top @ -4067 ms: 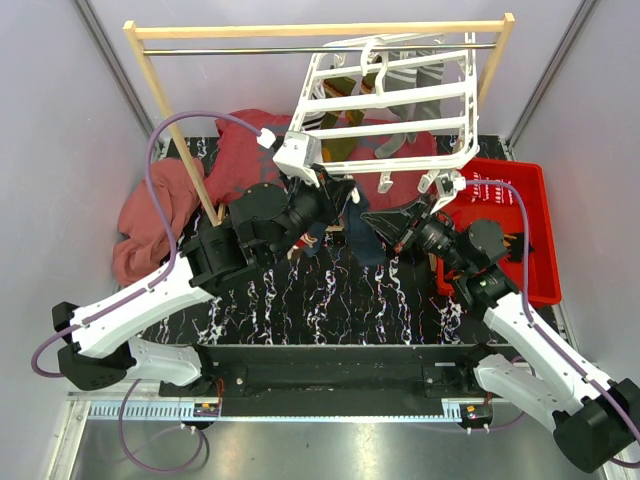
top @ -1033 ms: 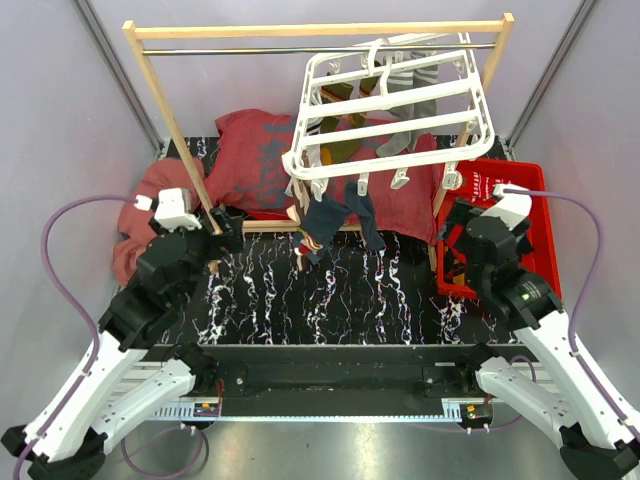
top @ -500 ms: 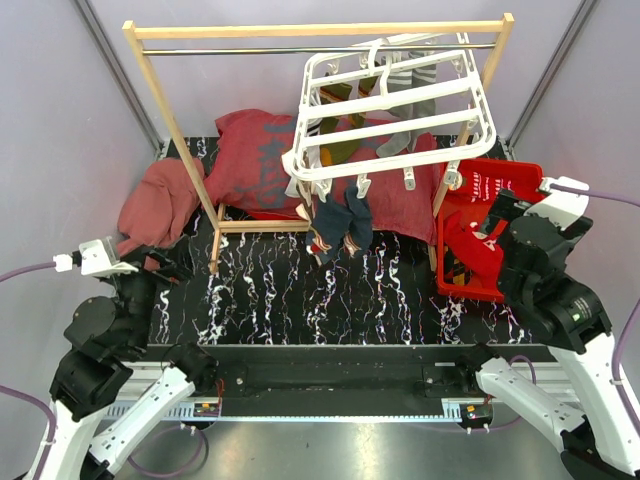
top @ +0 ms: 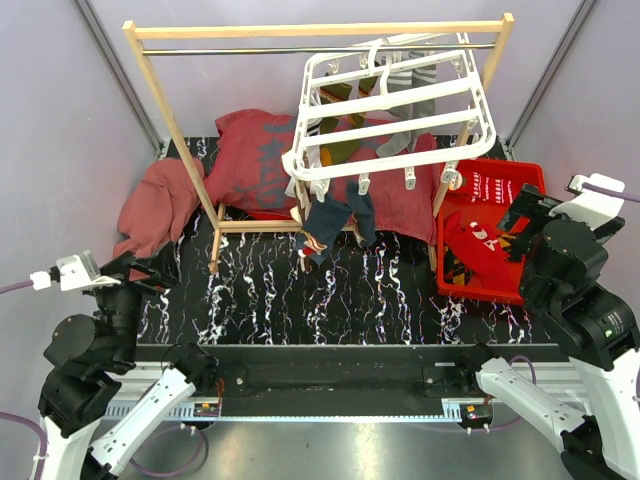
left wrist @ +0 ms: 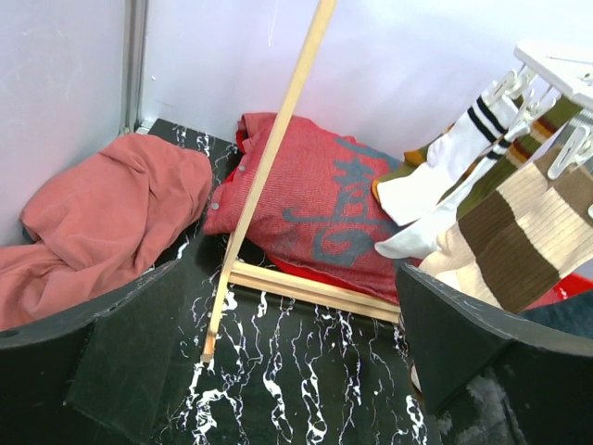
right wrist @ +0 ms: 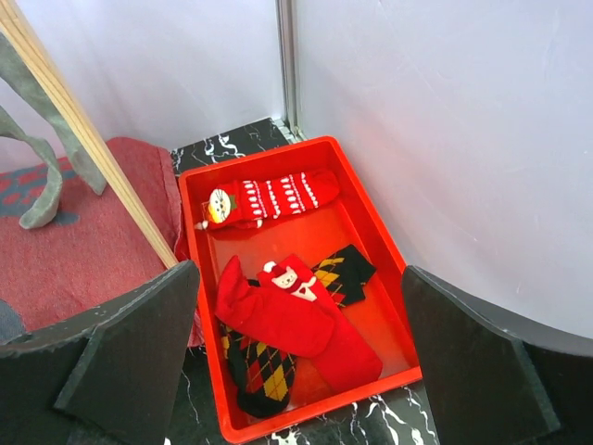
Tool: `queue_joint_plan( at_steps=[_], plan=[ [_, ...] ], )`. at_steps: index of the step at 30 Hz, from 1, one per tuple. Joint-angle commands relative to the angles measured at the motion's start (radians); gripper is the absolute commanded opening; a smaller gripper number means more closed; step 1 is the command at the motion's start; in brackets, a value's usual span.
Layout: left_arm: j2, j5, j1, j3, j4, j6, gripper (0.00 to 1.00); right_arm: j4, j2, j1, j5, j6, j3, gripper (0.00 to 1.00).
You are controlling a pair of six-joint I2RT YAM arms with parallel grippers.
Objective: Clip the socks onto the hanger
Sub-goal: Reset both arms
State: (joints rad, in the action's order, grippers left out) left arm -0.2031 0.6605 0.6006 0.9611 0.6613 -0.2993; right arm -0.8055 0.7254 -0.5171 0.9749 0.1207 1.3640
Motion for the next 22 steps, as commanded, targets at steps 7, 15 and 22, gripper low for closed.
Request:
queue_joint_plan(
  at_steps=[7,15,22],
  plan=[
    [0.010,0.060,-0.004,0.039,0.001,0.028,0.99,-0.027,0.000,-0.004,-0.013,-0.027,0.053,1.00],
    [0.013,0.064,-0.004,0.039,0.001,0.031,0.99,-0.029,0.000,-0.004,-0.022,-0.029,0.053,1.00],
    [0.011,0.065,-0.004,0.028,0.000,0.020,0.99,-0.031,0.000,-0.004,-0.035,-0.023,0.047,1.00]
  ],
)
